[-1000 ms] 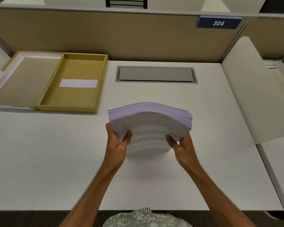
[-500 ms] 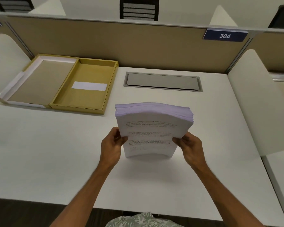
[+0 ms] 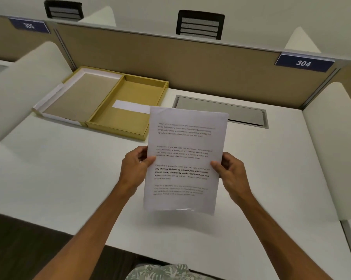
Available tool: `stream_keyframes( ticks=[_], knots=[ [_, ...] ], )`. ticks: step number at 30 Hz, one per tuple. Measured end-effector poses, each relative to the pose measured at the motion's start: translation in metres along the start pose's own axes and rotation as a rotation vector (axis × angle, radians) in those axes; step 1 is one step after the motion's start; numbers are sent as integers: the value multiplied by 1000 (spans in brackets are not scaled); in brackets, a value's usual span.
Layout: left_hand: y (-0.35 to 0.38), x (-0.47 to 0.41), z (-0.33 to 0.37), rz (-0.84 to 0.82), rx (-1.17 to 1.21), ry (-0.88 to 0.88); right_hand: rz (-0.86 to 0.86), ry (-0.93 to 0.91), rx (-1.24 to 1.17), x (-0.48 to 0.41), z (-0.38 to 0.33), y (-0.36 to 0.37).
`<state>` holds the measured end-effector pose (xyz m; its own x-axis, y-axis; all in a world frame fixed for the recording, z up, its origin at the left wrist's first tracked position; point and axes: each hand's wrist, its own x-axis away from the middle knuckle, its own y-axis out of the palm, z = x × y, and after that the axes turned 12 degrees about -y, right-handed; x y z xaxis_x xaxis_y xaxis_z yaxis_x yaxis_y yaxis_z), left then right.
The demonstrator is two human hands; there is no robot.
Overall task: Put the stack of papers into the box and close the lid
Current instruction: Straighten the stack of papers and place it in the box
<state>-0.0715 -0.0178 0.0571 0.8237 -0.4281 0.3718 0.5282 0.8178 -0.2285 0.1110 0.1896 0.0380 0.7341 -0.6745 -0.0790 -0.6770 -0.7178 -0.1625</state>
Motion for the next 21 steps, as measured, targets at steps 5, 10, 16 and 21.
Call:
stream_keyframes(
  ticks=[5,10,16,21],
  knots=[
    [-36,-35,2,-3,-30,-31,15,34,9,-23,-5,44],
    [-90,-95,7,-8,-38,-77,65,98,5,-56,-7,110],
    [-162,-175,18,-47,-15,-159,171,196,-14,-101,-12,202],
    [-204,-233,44,-101,-19,-187,236,212,-5,-146,-23,257]
  ],
)
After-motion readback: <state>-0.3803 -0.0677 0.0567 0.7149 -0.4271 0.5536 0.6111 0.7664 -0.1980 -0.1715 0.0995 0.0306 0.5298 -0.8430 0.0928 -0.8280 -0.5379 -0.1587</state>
